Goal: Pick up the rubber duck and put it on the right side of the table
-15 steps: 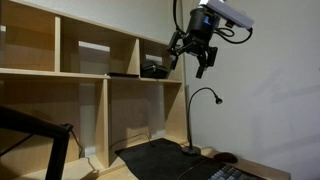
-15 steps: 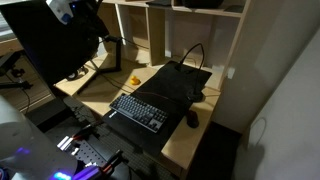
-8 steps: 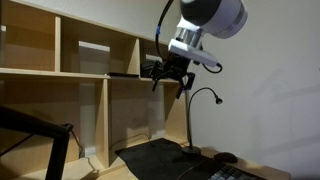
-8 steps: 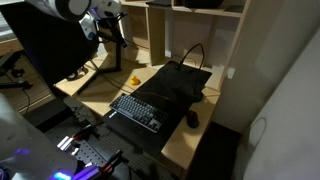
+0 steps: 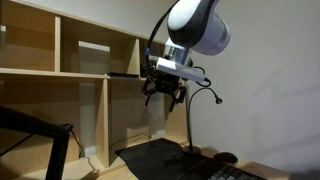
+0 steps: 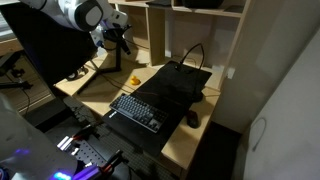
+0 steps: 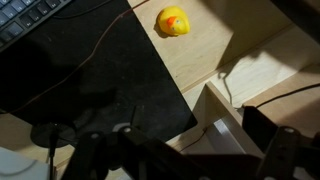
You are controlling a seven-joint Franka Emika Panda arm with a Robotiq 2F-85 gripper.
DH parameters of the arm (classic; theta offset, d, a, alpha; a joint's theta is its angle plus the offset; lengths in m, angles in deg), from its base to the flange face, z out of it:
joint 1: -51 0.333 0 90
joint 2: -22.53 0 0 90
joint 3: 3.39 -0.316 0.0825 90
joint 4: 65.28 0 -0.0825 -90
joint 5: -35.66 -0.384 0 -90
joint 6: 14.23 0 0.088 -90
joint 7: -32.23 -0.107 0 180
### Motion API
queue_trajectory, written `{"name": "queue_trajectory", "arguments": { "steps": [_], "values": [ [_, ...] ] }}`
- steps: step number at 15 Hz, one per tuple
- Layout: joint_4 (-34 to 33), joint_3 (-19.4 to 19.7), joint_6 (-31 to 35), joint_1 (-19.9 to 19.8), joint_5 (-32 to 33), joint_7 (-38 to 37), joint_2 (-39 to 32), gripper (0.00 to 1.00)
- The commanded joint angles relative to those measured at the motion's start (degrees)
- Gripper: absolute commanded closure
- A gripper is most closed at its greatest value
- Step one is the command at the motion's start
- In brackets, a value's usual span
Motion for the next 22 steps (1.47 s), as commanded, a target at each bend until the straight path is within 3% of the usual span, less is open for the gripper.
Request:
{"name": "queue_trajectory", "arguments": {
  "steps": [1, 5, 11, 13, 14, 16, 20, 21, 22],
  "values": [
    [-1.9, 1.7, -0.1, 3.1, -0.5, 7.8, -6.9, 0.00],
    [-0.9, 2.3, 1.5, 5.2, -0.2, 15.6, -11.3, 0.00],
    [-0.2, 3.0, 1.3, 5.6, 0.6, 12.8, -11.1, 0.00],
    [1.8, 3.2, 1.9, 5.8, 1.3, 17.2, -7.8, 0.00],
    [1.8, 3.3, 2.8, 5.4, 5.5, 18.1, -8.0, 0.00],
    [1.4, 3.7, 3.4, 5.3, 8.2, 22.4, -8.7, 0.00],
    [4.8, 5.2, 4.1, 6.0, 4.9, 33.4, -5.6, 0.00],
    [1.1, 4.6, 2.4, 5.9, 6.2, 29.1, -8.9, 0.00],
    [1.8, 4.9, 2.5, 5.9, 6.0, 30.5, -8.4, 0.00]
  ]
}}
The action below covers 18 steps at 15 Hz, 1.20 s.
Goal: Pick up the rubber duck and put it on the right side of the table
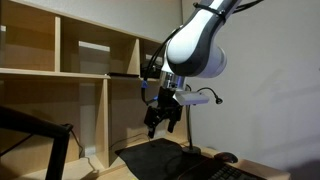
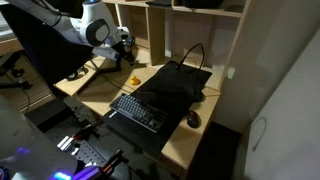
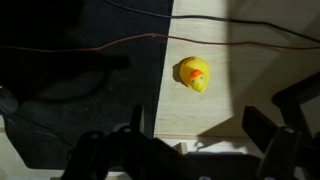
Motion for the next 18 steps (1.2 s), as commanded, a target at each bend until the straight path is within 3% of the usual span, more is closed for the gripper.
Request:
{"name": "queue_trajectory", "arguments": {
  "steps": [1, 3, 5, 8, 11, 13, 14, 16, 18],
  "values": [
    [0.5, 1.0, -0.1, 0.7, 0.0, 0.7, 0.6, 0.00],
    [0.9, 1.5, -0.4, 0.7, -0.7, 2.1, 1.8, 0.00],
    [-2.6, 2.8, -7.5, 1.0, -2.8, 7.0, -1.5, 0.00],
    [-2.4, 5.0, -12.8, 1.3, -10.8, 20.9, -2.6, 0.00],
    [1.7, 7.8, -17.5, -1.3, -11.5, 29.7, 2.5, 0.00],
    [5.8, 10.5, -19.8, -3.1, -8.5, 30.9, 9.3, 0.00],
    [0.5, 9.2, -17.5, -1.1, -9.8, 28.2, 1.3, 0.00],
    [2.8, 11.3, -19.1, -2.1, -9.0, 29.8, 5.7, 0.00],
    [4.6, 12.8, -18.6, -1.0, -12.5, 32.8, 8.8, 0.00]
  ]
}}
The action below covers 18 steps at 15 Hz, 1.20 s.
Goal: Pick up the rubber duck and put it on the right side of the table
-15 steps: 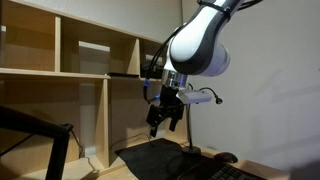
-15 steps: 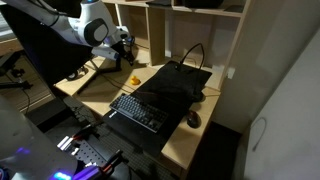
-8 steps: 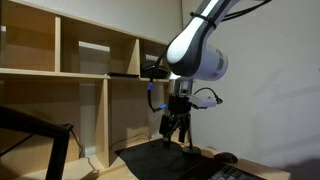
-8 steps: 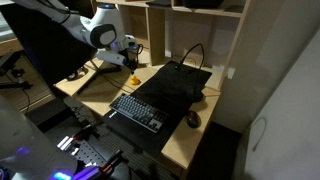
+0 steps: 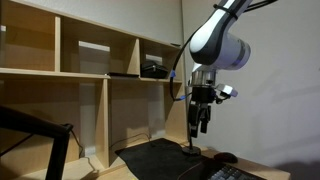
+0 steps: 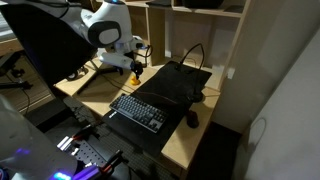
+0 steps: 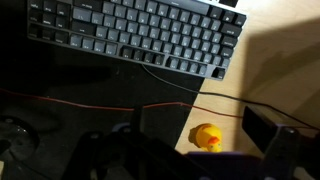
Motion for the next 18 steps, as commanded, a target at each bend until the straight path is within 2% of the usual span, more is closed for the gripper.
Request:
{"name": "queue_trajectory", "arguments": {
  "steps": [1, 15, 18],
  "values": [
    [-0.1, 0.7, -0.1, 0.9, -0.6, 0.0, 0.2, 0.00],
    [0.0, 1.2, -0.1, 1.4, -1.6, 0.6, 0.5, 0.00],
    [0.6, -1.1, 5.3, 2.9, -0.4, -1.5, -3.3, 0.00]
  ]
}}
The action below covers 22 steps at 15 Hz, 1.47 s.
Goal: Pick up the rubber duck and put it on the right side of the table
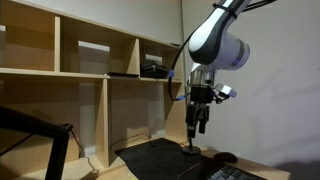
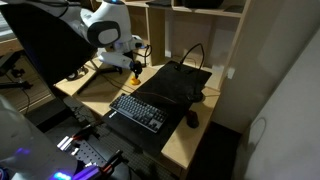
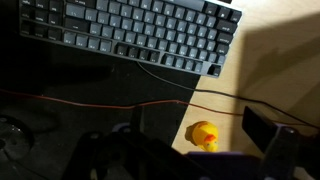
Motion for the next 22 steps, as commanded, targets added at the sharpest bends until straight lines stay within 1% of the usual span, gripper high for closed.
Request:
{"name": "queue_trajectory", "arguments": {
  "steps": [1, 4, 5, 6, 9, 10, 13, 14, 16, 18, 19, 21, 22],
  "values": [
    [0.9, -2.2, 6.9, 2.9, -0.9, -1.0, -3.5, 0.00],
    [0.0, -4.2, 12.4, 5.4, -3.3, -1.7, -6.6, 0.00],
    [0.0, -4.6, 13.1, 5.4, -2.7, -2.7, -7.1, 0.00],
    [0.1, -4.3, 10.6, 4.9, -1.9, -2.5, -5.5, 0.00],
    [0.1, -5.0, 11.9, 5.3, -1.9, -3.4, -6.6, 0.00],
    [-1.3, -5.2, 11.8, 5.3, -1.5, -4.2, -9.0, 0.00],
    [-6.1, -6.5, 13.6, 6.8, -6.2, -2.1, -15.2, 0.00],
    [-7.9, -7.4, 13.7, 6.9, -7.9, -1.7, -17.0, 0.00],
    [-11.3, -9.1, 14.8, 6.2, -8.4, -2.5, -21.0, 0.00],
    [-13.4, -10.0, 14.6, 5.1, -6.5, -4.9, -23.1, 0.00],
    [-10.4, -10.7, 13.9, 4.9, -6.2, -4.8, -19.7, 0.00],
    [-12.5, -11.1, 14.0, 4.4, -6.0, -5.4, -22.1, 0.00],
    [-13.3, -9.9, 11.6, 4.8, -2.7, -8.3, -22.8, 0.00]
  ]
}}
